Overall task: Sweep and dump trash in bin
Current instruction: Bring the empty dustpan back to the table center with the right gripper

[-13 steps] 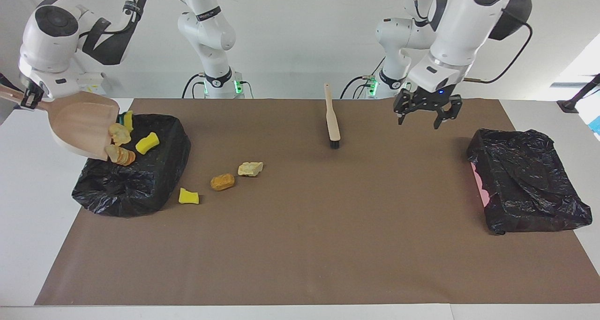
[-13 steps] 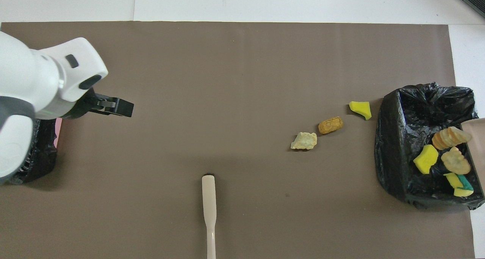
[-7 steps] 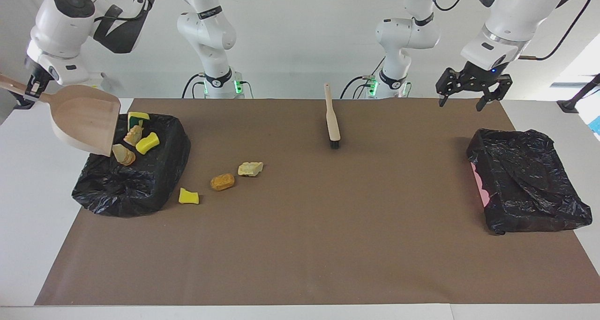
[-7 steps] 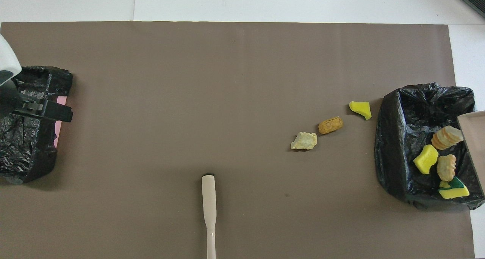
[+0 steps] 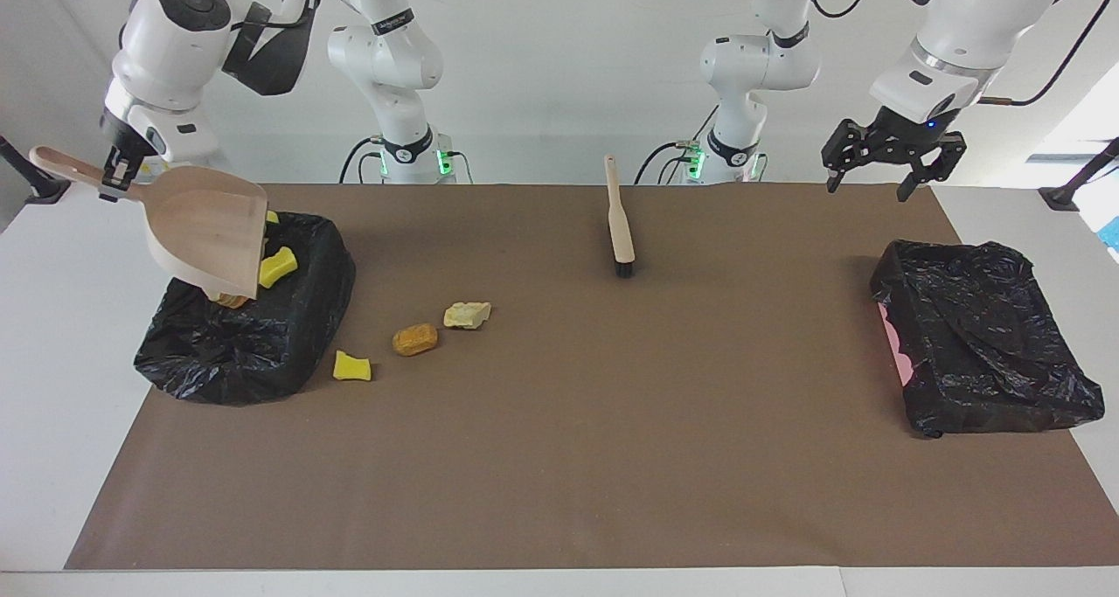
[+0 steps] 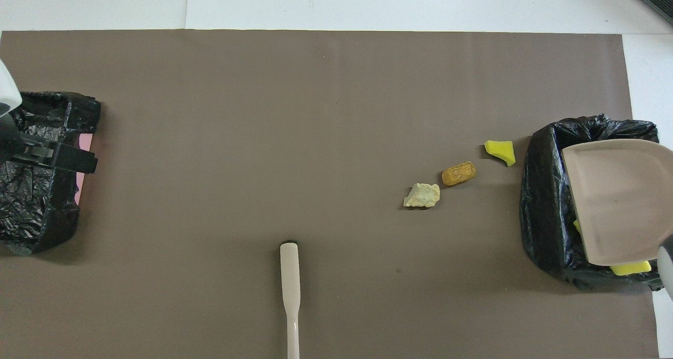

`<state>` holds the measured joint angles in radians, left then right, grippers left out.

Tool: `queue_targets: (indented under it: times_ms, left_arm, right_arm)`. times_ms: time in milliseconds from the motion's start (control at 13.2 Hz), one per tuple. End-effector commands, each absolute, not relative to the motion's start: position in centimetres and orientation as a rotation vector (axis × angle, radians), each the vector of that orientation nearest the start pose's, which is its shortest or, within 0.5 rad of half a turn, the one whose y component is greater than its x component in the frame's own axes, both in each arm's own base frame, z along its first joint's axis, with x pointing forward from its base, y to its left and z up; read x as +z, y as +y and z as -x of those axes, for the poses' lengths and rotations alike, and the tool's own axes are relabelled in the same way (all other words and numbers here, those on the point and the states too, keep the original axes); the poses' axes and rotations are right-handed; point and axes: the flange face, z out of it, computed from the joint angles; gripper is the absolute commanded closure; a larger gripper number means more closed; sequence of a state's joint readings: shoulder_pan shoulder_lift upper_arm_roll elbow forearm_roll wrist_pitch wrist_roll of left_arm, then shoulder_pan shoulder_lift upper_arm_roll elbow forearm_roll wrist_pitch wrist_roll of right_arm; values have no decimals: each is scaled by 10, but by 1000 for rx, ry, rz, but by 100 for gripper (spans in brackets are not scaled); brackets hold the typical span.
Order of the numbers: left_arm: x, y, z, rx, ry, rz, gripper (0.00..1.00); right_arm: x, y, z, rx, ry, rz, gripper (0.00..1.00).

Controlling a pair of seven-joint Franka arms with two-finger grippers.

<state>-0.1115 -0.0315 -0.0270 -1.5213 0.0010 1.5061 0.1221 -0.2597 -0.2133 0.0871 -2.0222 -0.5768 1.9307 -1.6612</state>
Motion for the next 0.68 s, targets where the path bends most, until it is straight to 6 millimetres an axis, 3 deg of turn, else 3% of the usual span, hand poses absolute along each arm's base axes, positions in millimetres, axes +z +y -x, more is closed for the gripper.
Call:
queue_targets:
  times_ms: [0, 377, 604]
  left_arm:
    - [668, -70, -526, -14, 409, 3101, 0]
    - [673, -68, -520, -24, 387, 3108, 0]
    - [673, -71, -521, -43, 404, 3105, 0]
  right_arm:
    - [548, -95, -501, -441, 1971, -1922, 100]
    - [500, -7, -522, -317, 1869, -2205, 100]
    - [455, 43, -544, -286, 1756, -2442, 100]
